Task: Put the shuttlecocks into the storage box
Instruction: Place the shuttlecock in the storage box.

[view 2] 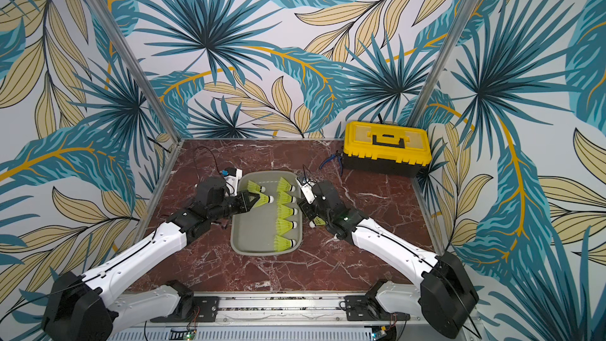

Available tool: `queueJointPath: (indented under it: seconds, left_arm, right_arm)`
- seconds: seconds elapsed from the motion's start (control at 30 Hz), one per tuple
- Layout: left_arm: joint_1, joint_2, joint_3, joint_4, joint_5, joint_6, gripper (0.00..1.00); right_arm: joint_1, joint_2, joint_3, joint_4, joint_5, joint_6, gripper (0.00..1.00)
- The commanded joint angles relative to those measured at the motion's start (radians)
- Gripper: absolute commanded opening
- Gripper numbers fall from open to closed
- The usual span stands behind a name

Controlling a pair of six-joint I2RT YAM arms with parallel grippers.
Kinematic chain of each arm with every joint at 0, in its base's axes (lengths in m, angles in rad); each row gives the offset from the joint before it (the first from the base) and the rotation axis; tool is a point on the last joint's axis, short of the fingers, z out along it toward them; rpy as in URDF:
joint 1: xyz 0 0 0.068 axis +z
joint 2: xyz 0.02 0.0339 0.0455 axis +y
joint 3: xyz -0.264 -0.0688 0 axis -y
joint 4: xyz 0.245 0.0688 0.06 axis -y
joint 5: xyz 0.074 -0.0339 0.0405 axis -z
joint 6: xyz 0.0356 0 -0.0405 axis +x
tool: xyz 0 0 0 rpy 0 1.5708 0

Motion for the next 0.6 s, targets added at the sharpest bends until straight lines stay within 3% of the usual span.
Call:
queueJointPath:
  seconds: [0.0, 0.57]
  left_arm:
    - [0.009, 0.021, -0.037, 0.034, -0.015, -0.01, 0.0]
    - [0.118, 0.188, -0.021, 0.023, 0.091, 0.081, 0.0]
  right_arm:
    - [0.003, -0.038, -0.032, 0.018, 0.043, 0.032, 0.65]
    - [0.003, -0.153, -0.115, 0.034, 0.159, 0.066, 0.65]
